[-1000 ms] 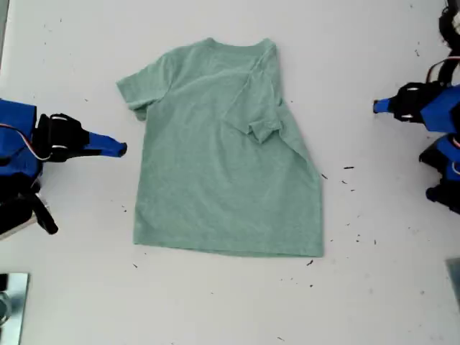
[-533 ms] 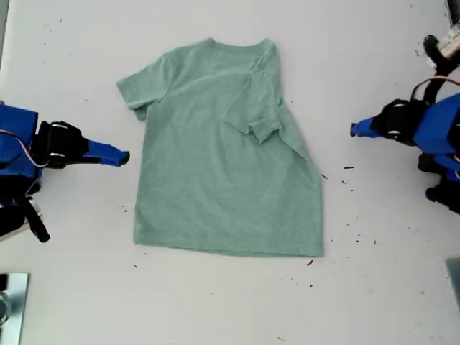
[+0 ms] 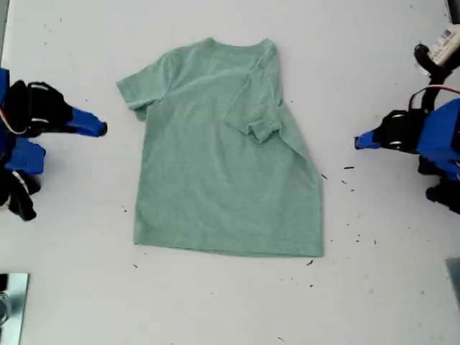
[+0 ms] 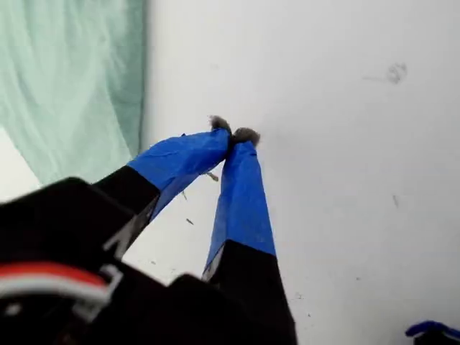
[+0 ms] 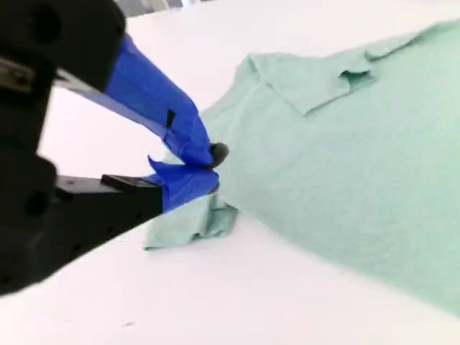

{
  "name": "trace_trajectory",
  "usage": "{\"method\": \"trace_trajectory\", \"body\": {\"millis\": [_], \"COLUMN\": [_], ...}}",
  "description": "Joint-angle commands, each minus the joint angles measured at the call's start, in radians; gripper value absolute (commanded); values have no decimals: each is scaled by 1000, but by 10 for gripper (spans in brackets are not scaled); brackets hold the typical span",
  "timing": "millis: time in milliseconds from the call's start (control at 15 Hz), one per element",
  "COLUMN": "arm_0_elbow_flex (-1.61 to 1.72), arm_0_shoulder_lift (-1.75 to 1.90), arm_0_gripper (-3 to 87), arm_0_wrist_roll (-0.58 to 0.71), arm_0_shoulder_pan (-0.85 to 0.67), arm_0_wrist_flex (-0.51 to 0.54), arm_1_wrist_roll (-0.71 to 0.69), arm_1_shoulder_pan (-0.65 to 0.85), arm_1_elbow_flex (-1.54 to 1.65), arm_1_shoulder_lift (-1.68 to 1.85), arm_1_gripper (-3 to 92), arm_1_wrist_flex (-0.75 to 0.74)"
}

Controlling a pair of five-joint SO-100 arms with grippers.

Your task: Fold t shirt

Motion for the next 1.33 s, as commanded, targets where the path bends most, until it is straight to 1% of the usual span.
{"method": "trace_trajectory", "body": {"millis": [0, 67, 133, 200, 267, 333, 400, 533, 600, 733, 800, 867, 933, 1000, 1067, 1133, 1200, 1267], "arm_0_elbow_flex": [-449, -532, -554, -560, -568, -572, -568, -476, -431, -367, -318, -262, -227, -225, -239, -255, -259, -276], "arm_0_shoulder_lift": [-296, -425, -543, -643, -707, -719, -719, -692, -687, -770, -804, -813, -821, -842, -865, -900, -928, -966], "arm_0_gripper": [-1, -1, 102, 308, 325, 341, 354, 347, 325, 294, 250, 92, 96, 181, 246, 270, 278, 303], "arm_0_wrist_roll": [267, 365, 425, 453, 460, 466, 483, 483, 477, 466, 449, 434, 434, 446, 453, 453, 449, 453], "arm_0_shoulder_pan": [-219, -268, -302, -325, -351, -379, -416, -480, -511, -526, -522, -531, -548, -561, -560, -552, -540, -531], "arm_0_wrist_flex": [181, 186, 186, 186, 184, 178, 176, 158, 112, 18, -46, -103, -140, -149, -153, -156, -181, -198], "arm_1_wrist_roll": [-14, -31, -41, -55, -75, -89, -100, -118, -127, -138, -149, -155, -166, -183, -199, -202, -215, -219], "arm_1_shoulder_pan": [-29, -37, -38, -38, -38, -38, -35, -28, -26, -29, -28, -21, -9, 9, 12, 15, 29, 32], "arm_1_elbow_flex": [-186, -250, -302, -356, -394, -414, -430, -448, -451, -451, -437, -416, -374, -322, -281, -279, -279, -281], "arm_1_shoulder_lift": [-216, -330, -411, -485, -532, -555, -565, -574, -577, -597, -597, -595, -581, -565, -549, -551, -546, -543], "arm_1_gripper": [13, 13, 13, 19, 76, 109, 136, 146, 145, 147, 123, 22, 22, 22, 51, 66, 71, 73], "arm_1_wrist_flex": [2, -11, -12, 9, 14, 11, 17, 34, 34, 37, 35, 37, 31, 20, -3, -12, -12, -12]}}
